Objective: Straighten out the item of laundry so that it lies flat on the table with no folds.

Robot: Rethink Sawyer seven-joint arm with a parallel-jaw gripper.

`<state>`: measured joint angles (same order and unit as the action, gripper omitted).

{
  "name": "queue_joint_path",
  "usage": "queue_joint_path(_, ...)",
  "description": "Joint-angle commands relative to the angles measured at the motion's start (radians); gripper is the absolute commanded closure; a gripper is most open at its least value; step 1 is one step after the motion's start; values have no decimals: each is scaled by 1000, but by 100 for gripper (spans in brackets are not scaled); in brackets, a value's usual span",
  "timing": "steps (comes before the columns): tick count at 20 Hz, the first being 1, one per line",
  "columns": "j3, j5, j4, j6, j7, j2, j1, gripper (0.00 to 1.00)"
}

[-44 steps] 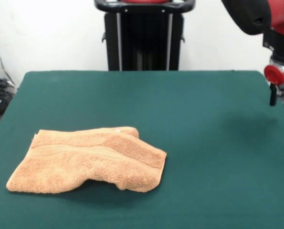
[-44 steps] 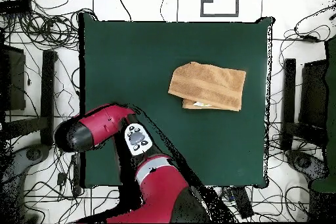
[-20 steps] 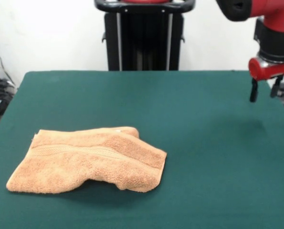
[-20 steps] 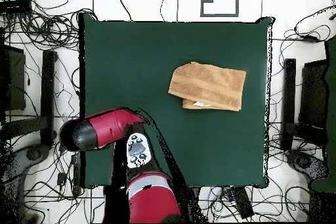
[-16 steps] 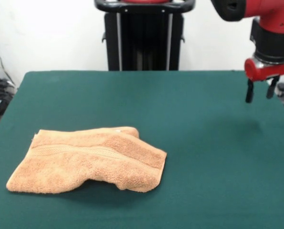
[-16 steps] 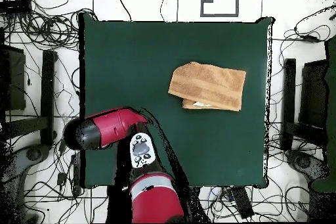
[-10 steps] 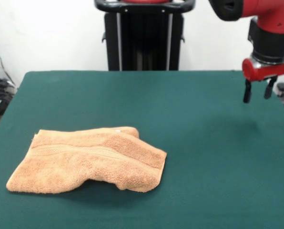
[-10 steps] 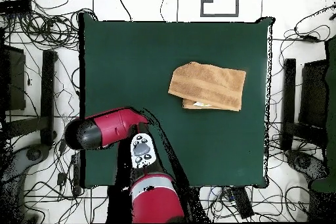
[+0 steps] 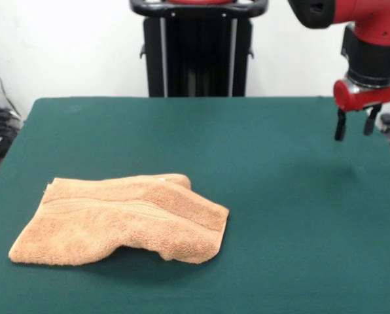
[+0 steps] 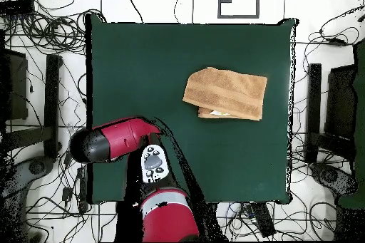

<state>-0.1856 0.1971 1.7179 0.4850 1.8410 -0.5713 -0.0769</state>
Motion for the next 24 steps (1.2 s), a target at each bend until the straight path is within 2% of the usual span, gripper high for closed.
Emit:
queue_joint_path(1,-25,-31,50,-39,147,34,6,0)
queue_joint_path(24,-62,29,85,-64,55,47,110,0)
